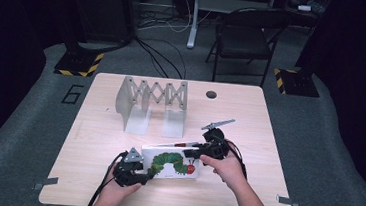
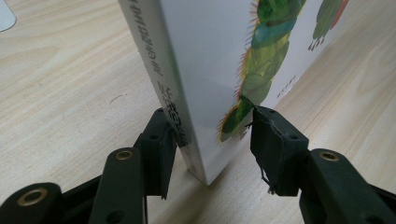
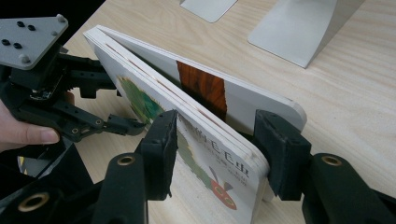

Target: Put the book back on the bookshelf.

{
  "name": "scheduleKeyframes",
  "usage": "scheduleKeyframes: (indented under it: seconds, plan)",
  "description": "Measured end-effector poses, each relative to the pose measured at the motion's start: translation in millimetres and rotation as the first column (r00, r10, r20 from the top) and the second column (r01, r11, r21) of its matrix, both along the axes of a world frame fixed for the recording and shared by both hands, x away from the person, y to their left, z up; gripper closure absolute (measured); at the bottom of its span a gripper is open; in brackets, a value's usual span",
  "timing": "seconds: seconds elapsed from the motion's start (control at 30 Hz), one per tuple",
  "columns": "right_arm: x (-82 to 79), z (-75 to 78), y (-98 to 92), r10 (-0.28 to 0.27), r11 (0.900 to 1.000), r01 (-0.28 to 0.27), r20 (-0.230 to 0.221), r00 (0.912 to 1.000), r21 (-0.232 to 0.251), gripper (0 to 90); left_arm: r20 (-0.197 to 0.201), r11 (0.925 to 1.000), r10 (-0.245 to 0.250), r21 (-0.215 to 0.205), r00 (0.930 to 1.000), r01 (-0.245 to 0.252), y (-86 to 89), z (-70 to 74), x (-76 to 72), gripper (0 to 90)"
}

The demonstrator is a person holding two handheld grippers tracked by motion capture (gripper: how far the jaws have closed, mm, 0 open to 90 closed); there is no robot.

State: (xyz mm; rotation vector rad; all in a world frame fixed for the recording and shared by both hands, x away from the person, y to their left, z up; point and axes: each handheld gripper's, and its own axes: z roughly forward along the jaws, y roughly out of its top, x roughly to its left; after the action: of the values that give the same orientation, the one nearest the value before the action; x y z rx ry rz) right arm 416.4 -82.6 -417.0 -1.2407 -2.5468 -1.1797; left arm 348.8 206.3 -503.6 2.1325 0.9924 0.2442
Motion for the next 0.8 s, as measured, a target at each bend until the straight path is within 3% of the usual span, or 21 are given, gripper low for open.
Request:
scheduleKeyframes:
  seconds: [0.37, 0.8]
  plan:
    - [-5.8, 3.0, 3.9, 0.016, 1.000, -0.016, 0.007, 0.9998, -0.006, 49.1, 0.004, 0.9998, 0.019, 0.002, 0.9998, -0.019, 2.8, 1.9, 0.5, 53.0]
    - [-12.0, 8.4, 8.2, 0.042, 0.999, -0.040, 0.056, 0.9976, -0.022, 49.2, 0.032, 0.9994, 0.028, 0.019, 0.9991, -0.029, 5.7, 5.2, -0.4, 53.6]
